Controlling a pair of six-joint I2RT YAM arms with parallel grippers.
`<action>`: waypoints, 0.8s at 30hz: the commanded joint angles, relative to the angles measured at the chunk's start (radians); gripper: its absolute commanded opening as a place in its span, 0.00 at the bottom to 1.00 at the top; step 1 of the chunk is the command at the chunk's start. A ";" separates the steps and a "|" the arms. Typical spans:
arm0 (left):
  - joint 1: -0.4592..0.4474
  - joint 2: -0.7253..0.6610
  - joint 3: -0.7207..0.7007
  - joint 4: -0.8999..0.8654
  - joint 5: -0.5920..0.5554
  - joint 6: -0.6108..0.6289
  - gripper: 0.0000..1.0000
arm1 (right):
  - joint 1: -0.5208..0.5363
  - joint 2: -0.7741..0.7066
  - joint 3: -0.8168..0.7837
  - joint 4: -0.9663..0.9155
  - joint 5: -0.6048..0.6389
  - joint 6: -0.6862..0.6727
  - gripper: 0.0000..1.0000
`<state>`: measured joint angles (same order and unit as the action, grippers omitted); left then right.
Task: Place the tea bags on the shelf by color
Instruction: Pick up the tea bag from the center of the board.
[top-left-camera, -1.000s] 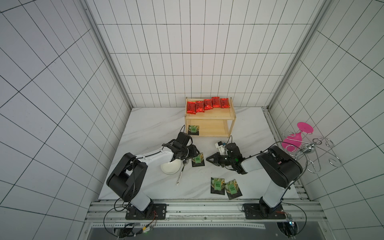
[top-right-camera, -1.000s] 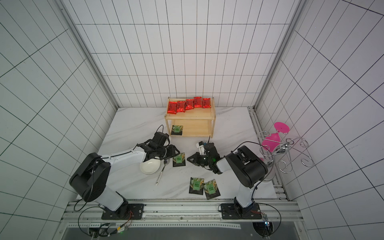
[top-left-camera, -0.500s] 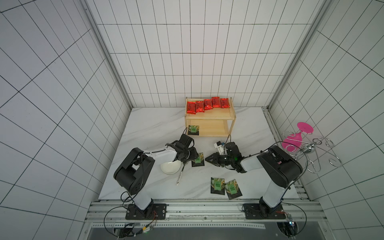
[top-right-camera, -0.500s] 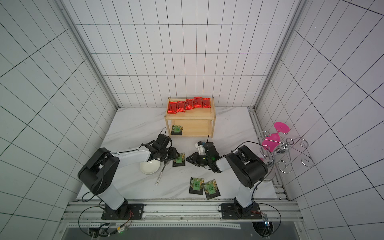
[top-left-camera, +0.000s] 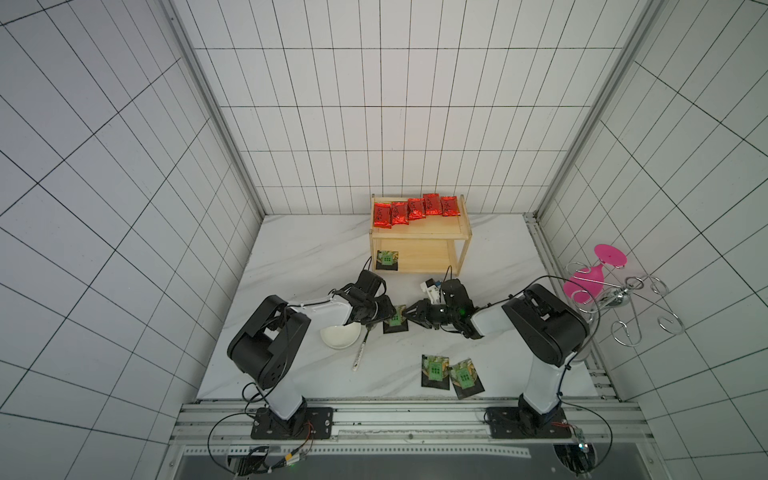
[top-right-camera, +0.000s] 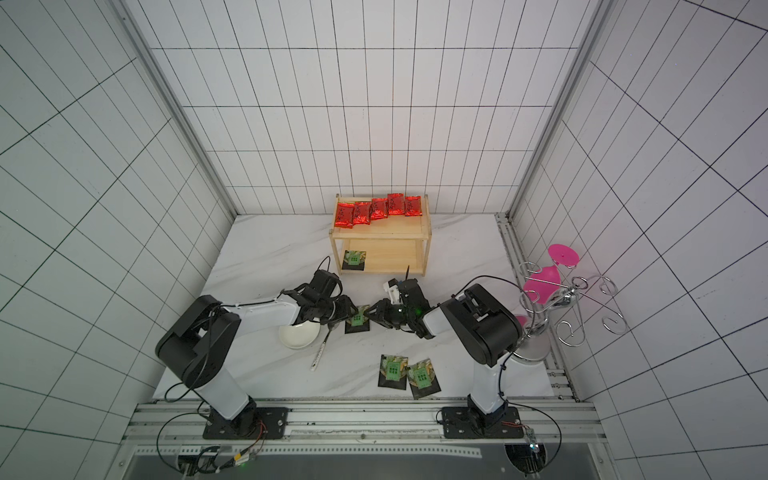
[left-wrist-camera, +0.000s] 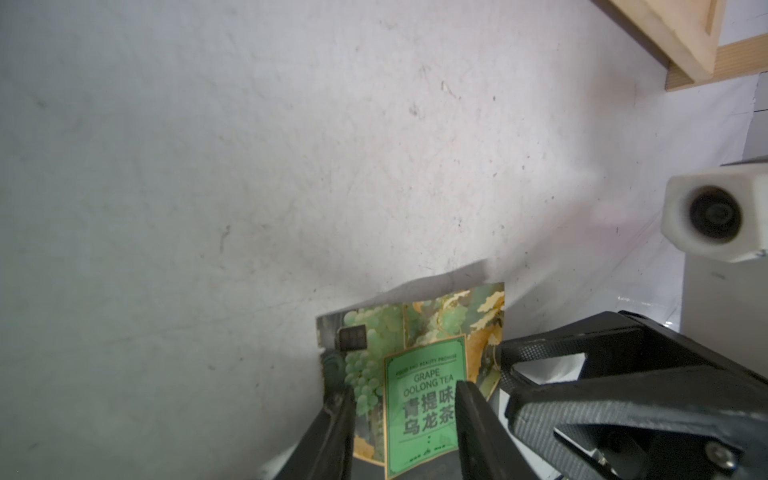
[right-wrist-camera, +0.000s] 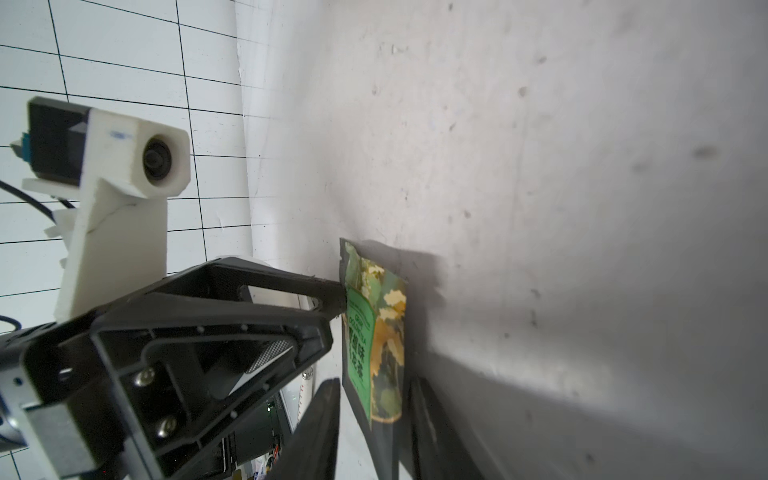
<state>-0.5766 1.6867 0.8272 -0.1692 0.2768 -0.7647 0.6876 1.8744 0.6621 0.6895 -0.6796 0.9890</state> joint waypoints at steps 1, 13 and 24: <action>0.012 0.008 -0.031 0.015 0.002 -0.006 0.43 | 0.015 0.028 0.033 -0.002 0.018 0.043 0.29; 0.068 -0.094 0.011 -0.033 0.095 0.004 0.49 | -0.017 -0.063 -0.003 0.043 0.016 0.022 0.00; 0.190 -0.272 -0.044 0.165 0.445 -0.106 0.75 | -0.117 -0.203 -0.044 0.220 -0.284 0.081 0.00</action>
<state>-0.3862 1.4052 0.8085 -0.1032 0.5854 -0.8227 0.5648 1.6833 0.6216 0.8227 -0.8570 1.0328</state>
